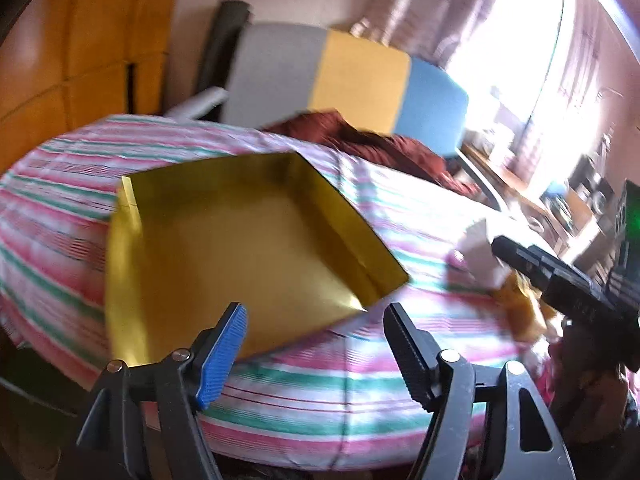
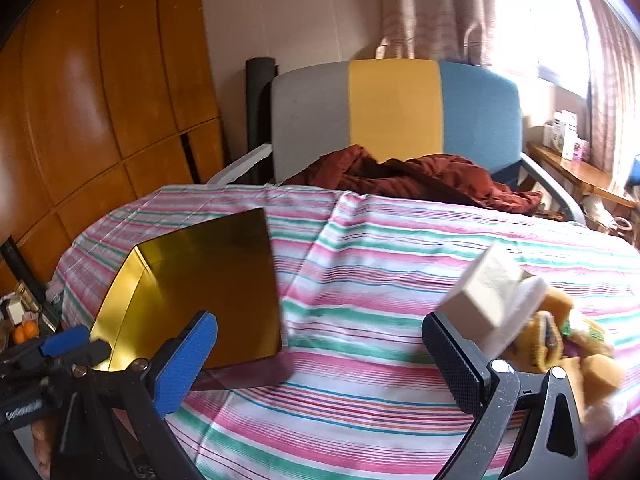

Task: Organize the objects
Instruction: 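Grasp the plastic-wrapped ball with the left tool while the right tool grasps a yellow sponge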

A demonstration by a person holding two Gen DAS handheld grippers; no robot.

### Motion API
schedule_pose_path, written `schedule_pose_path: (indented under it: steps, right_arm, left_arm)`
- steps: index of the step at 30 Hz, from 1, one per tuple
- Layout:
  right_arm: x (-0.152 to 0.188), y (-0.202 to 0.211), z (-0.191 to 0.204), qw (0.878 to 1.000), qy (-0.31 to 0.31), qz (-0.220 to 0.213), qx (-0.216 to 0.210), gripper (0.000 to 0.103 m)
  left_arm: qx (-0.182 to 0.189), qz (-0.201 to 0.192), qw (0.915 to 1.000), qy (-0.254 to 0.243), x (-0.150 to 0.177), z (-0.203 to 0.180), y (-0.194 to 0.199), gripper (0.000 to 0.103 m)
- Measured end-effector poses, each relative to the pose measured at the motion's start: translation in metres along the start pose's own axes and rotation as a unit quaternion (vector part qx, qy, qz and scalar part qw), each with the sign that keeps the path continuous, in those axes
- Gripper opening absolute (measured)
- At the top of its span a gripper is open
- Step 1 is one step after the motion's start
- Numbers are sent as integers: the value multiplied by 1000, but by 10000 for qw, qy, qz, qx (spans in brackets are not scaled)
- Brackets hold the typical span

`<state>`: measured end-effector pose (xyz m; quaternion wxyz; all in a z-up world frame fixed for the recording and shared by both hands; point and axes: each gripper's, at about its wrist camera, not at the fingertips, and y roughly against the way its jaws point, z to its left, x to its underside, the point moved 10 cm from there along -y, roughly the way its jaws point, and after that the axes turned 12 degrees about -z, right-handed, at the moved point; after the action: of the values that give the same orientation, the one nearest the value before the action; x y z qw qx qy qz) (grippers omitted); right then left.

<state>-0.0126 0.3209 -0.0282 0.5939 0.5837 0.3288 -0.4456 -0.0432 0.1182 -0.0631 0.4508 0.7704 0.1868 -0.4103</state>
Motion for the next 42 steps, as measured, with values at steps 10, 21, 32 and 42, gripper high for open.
schedule_pose_path:
  steps: [10, 21, 32, 42]
  right_arm:
    - [-25, 67, -129, 9931, -617, -122, 989, 103]
    - [-15, 158, -253, 9669, -1075, 3, 2314, 103]
    - [4, 176, -281, 9667, -1024, 226, 2335, 103]
    - [21, 166, -300, 9672, -1045, 669, 2216, 103]
  left_arm:
    - [1354, 644, 9867, -629, 22, -95, -34, 82]
    - [2584, 1836, 9361, -1527, 83, -221, -66, 83]
    - [3476, 2224, 8827, -2248, 138, -330, -70, 73]
    - [3439, 2418, 8780, -2289, 167, -353, -98, 42]
